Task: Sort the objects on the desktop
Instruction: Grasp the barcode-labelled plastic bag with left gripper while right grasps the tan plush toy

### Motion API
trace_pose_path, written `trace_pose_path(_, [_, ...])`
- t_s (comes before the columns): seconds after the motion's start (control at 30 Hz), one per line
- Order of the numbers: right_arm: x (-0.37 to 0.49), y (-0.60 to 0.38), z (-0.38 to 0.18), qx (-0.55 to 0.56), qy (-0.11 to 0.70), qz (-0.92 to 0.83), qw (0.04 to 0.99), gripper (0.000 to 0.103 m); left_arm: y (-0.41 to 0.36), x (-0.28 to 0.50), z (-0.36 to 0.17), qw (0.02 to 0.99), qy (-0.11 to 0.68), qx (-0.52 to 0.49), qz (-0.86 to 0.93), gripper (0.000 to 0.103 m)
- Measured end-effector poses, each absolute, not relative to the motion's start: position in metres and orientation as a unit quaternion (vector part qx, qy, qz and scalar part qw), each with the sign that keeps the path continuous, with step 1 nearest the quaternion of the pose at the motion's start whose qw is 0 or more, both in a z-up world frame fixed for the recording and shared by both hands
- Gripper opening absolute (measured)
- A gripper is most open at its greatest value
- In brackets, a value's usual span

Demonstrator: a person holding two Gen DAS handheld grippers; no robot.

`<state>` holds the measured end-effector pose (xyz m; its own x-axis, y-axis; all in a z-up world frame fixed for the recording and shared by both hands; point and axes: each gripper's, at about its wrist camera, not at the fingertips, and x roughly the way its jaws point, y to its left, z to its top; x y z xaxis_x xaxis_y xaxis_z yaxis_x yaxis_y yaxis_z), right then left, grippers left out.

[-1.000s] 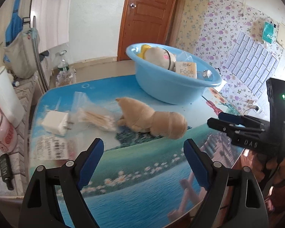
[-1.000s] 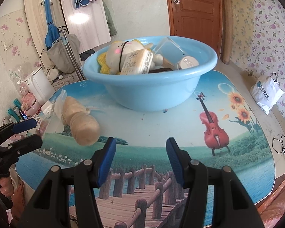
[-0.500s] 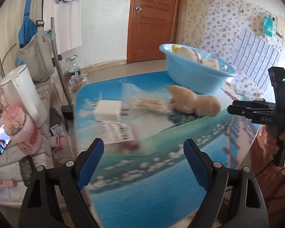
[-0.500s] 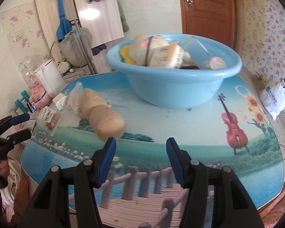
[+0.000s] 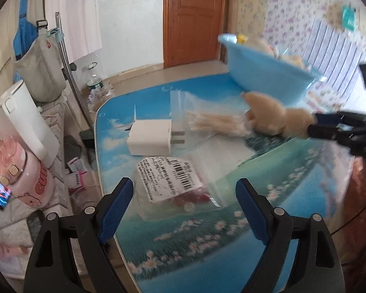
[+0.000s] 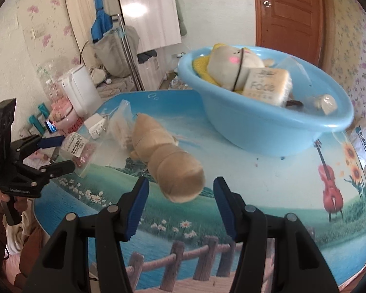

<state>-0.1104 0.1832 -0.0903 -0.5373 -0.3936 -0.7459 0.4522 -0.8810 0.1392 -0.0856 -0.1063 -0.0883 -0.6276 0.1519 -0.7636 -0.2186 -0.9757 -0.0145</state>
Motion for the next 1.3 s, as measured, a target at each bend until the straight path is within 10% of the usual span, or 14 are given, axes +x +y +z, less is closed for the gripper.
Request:
trace_pose_path(0.17, [-0.120,0.179,-0.097,0.429,0.046,-0.867,0.250,0.055,-0.105,-0.088,-0.095,0.104,0.030,-0.423,0.899,0.084])
trace_pose_path(0.3, [-0.121,0.178,-0.098,0.431,0.039,-0.864,0.256,0.055,-0.107,-0.086,-0.092,0.113,0.015,-0.420,0.900,0.052])
trace_pose_path(0.47, [-0.115,0.183,-0.093,0.420,0.038,-0.865,0.272,0.044,-0.105,-0.080,-0.084,0.134,-0.001,-0.415,0.900,0.039])
trace_pose_path(1.3, [-0.075,0.290,-0.076,0.382,0.008,-0.913,0.142,0.043,-0.007,-0.061,-0.072,0.163,0.004,-0.411,0.897,0.037])
